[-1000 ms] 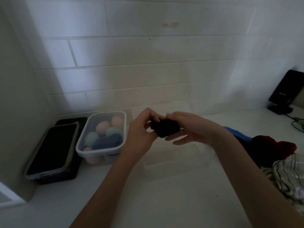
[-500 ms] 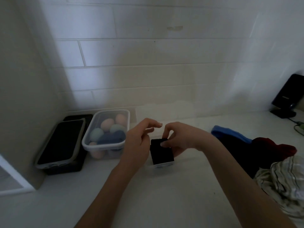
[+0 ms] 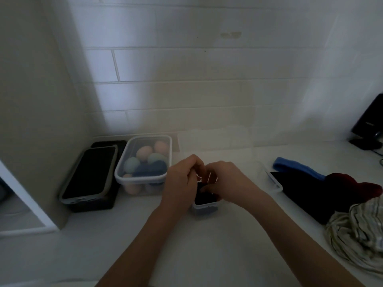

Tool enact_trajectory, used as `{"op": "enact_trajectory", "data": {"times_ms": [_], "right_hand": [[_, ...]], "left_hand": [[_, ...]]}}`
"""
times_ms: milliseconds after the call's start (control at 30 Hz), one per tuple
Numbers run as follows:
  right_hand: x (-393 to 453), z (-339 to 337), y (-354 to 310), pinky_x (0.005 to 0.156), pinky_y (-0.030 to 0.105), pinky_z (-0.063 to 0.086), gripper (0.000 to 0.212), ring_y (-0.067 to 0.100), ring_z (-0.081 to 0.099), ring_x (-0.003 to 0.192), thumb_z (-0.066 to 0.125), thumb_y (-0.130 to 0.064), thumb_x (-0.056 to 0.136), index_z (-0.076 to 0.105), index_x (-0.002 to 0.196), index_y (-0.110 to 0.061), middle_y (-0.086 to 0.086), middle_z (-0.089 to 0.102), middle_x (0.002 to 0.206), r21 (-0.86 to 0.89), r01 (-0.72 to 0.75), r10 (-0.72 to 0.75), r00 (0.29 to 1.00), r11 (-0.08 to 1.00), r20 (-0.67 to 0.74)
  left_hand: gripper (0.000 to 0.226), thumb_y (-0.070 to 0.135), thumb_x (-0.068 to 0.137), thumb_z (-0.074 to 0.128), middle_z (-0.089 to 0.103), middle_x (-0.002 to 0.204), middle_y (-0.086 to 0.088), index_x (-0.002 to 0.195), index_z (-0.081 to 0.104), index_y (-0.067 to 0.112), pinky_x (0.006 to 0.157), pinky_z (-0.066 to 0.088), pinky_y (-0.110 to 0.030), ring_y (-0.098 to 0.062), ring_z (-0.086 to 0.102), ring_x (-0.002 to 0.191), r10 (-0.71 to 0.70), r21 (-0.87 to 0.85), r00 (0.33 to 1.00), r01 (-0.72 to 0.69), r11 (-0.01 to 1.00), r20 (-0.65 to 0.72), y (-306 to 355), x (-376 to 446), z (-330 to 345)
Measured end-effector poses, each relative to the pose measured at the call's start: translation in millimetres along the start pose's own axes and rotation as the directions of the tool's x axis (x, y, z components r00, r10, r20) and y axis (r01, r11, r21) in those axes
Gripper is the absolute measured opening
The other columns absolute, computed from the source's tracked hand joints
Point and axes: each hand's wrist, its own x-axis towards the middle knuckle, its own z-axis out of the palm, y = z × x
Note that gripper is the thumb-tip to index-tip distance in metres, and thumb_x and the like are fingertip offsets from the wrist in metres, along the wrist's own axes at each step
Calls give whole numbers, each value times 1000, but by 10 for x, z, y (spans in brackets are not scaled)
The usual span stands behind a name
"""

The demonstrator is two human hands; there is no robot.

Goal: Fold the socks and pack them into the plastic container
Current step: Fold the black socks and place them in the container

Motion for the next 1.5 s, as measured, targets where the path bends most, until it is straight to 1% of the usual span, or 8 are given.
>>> {"op": "enact_trajectory", "data": {"times_ms": [267,433,600,733,967,1133,1233,1500], "right_hand": [[-47,-156,108,76,24,51,43,12,61,73,73,-19,76,64,118,-27,-4,64,88,16,86,-87,957,996,277],[43,-120,38,58,20,39,52,4,46,58,72,-27,78,55,127,-27,-13,49,68,-75,76,-49,950,994,309],[79,-151,-11,84,31,47,62,18,58,84,70,-33,79,46,135,-30,-3,59,124,-166,70,0,922,984,387],[18,-165,-5,81,23,35,67,23,54,97,64,-36,85,30,144,-35,3,57,123,-168,84,-2,899,982,437],[-63,-276,118,53,11,34,52,1,44,48,73,-26,79,54,127,-31,-11,50,64,57,86,-99,943,995,319],[-186,-706,400,52,13,37,36,4,44,49,77,-26,75,64,106,-39,-10,56,58,256,18,-47,993,967,108],[-228,-864,715,60,22,38,23,11,49,54,77,-24,75,69,96,-28,0,60,64,156,-67,76,996,985,-56],[-265,-918,1102,52,16,47,9,12,63,64,64,-25,87,67,90,-17,4,65,87,329,-194,261,950,924,-172]], "left_hand": [[21,-2,70,37,57,59,-7,64,53,9,54,46,-33,-19,54,56,18,46,1000,-19,999,22,-22,18,3],[23,0,69,37,52,57,5,63,50,17,54,41,-28,-15,50,55,3,47,1000,-4,999,20,-40,13,28],[24,1,68,37,49,54,9,62,46,22,53,39,-27,-11,47,54,-22,48,999,21,999,27,-34,16,46],[26,0,67,37,48,53,8,60,46,24,51,36,-20,-7,46,52,-13,42,999,12,999,36,-41,34,41],[23,-4,64,39,52,53,9,60,51,15,49,35,-15,-9,47,52,-14,14,997,13,1000,73,-34,46,15],[35,-16,59,40,57,54,8,58,53,16,49,37,-12,-6,53,53,-14,-14,995,15,1000,96,-33,62,5],[37,-18,58,40,57,54,9,58,53,16,49,34,-9,-2,51,51,-26,-24,995,28,999,100,-19,57,3],[47,-17,62,43,66,61,5,58,53,28,50,40,-19,-18,59,59,-97,-24,993,98,995,70,-2,38,19]]}}
